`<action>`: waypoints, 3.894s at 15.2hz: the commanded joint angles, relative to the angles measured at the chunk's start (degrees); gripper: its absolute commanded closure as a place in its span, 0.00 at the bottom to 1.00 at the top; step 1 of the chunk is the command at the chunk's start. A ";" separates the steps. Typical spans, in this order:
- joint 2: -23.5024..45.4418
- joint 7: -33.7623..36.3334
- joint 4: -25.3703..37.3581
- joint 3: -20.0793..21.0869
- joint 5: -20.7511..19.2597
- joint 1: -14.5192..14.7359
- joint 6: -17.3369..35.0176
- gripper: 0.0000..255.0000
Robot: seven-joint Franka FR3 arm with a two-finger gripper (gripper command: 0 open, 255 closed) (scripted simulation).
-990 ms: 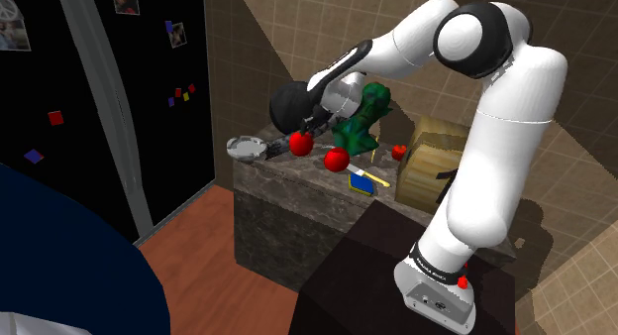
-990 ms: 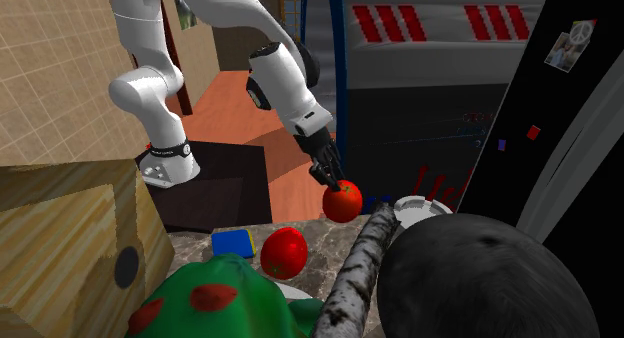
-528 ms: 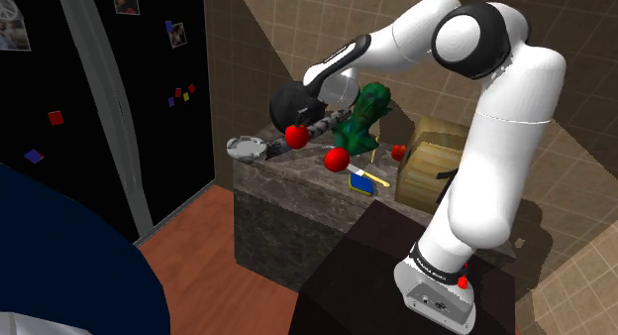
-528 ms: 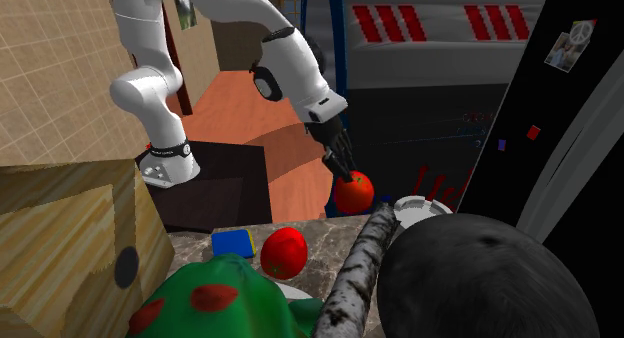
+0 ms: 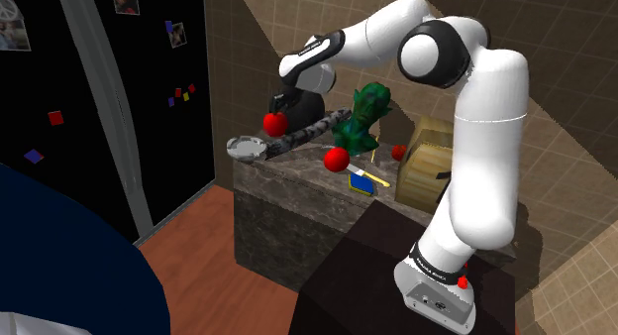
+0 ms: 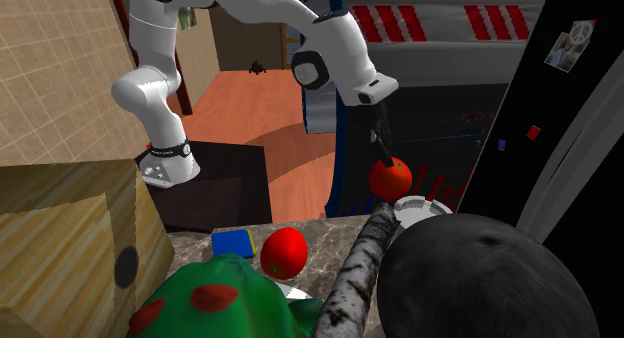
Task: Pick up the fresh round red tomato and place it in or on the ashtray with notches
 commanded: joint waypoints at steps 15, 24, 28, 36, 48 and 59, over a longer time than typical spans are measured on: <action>20.02 9.76 30.30 1.10 -1.42 -0.74 -10.22 1.00; 23.13 8.10 28.75 2.70 0.27 -1.45 -5.51 1.00; 24.75 7.37 28.48 3.49 1.01 -1.86 -3.58 1.00; 27.02 6.48 28.51 4.55 1.91 -2.46 -1.25 1.00; 24.79 6.33 26.29 4.18 1.74 -1.96 -1.32 0.00; 18.86 6.26 20.84 2.93 0.96 -0.49 -1.89 0.00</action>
